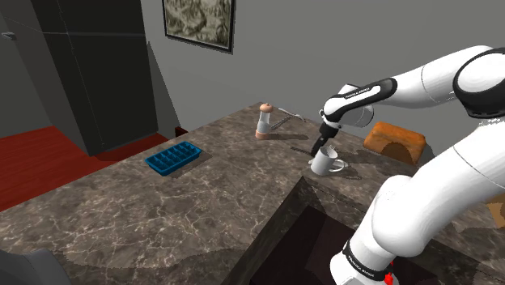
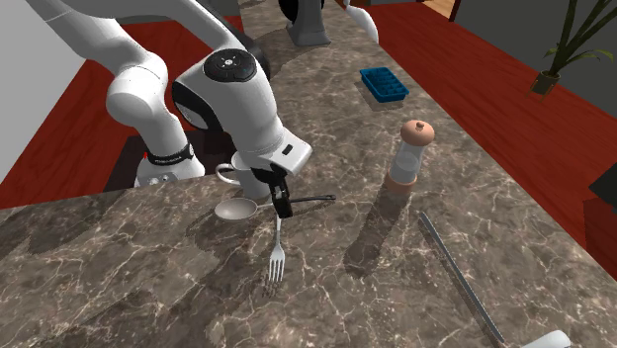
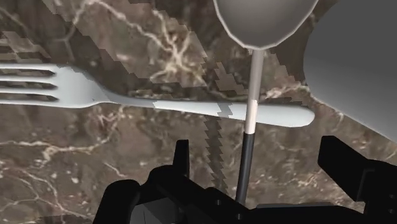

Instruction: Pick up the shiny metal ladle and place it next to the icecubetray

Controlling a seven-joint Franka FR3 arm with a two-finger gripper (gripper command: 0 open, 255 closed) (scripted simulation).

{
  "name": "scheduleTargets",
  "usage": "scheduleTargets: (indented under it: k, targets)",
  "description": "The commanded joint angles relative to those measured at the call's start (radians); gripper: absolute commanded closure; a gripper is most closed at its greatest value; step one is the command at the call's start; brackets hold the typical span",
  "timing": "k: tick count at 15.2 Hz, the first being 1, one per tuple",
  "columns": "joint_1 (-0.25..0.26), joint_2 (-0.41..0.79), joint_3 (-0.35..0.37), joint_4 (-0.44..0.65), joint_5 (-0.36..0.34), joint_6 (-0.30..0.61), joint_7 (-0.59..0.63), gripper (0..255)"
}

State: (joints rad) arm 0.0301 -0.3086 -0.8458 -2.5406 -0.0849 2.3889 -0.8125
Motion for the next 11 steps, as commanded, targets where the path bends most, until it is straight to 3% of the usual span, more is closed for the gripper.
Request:
scheduleTargets:
  k: [1, 10, 11]
  targets:
    - [0.016, 0.027, -0.018, -0.011, 0.022, 0.034, -0.020, 0]
    - [0.031, 0.050, -0.032, -0.018, 0.043, 0.059, -0.036, 0]
    - [0.031, 0.050, -0.032, -0.018, 0.043, 0.059, -0.036, 255]
